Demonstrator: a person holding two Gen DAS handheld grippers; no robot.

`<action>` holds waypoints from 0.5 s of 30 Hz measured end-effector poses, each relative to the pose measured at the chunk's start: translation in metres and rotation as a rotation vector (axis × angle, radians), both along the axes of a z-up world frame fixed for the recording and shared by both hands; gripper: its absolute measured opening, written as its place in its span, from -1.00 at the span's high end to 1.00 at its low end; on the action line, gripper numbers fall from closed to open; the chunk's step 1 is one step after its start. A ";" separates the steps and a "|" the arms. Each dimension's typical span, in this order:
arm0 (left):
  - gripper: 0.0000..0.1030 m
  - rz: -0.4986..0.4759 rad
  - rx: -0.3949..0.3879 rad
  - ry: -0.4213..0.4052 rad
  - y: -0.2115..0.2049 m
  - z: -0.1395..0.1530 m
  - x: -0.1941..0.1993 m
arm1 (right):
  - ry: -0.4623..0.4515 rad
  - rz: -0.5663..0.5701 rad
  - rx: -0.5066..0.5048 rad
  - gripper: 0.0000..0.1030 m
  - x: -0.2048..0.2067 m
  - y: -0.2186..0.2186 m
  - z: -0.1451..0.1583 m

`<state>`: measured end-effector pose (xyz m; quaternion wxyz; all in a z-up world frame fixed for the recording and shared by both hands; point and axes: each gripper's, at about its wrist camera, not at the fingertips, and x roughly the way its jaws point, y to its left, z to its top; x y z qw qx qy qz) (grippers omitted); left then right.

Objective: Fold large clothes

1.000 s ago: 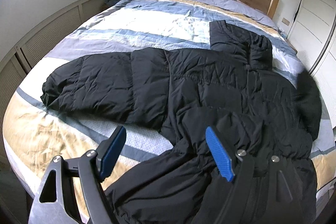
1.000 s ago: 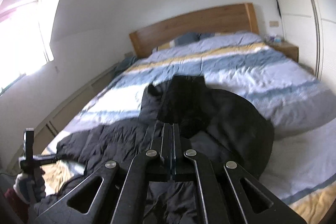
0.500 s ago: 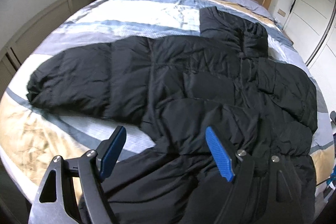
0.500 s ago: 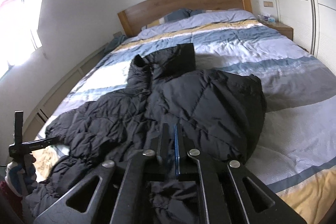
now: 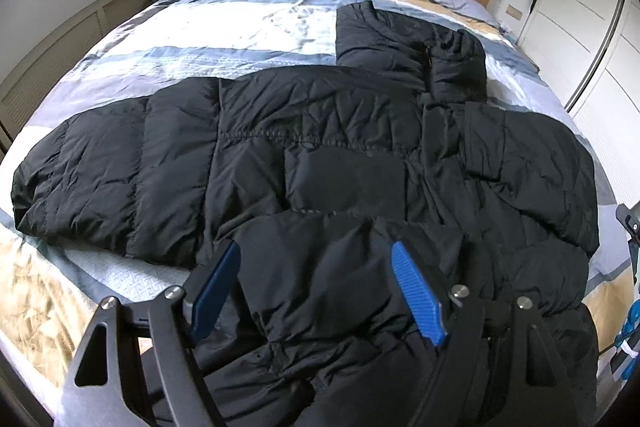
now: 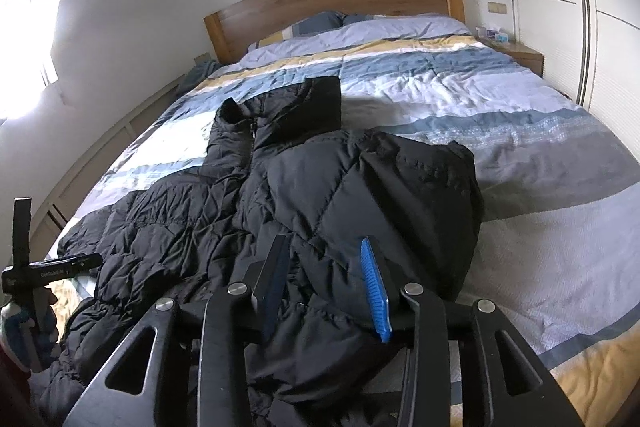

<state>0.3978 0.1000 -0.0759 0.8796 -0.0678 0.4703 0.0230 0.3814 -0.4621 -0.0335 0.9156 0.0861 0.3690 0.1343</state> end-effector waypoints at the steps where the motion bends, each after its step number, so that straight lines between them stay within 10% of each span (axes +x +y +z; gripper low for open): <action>1: -0.50 -0.004 0.001 0.003 0.000 -0.001 0.001 | 0.002 -0.001 0.001 0.27 0.000 -0.001 -0.001; 15: -0.50 -0.100 -0.020 0.009 -0.031 -0.013 0.044 | 0.016 -0.026 -0.043 0.12 0.020 -0.007 -0.012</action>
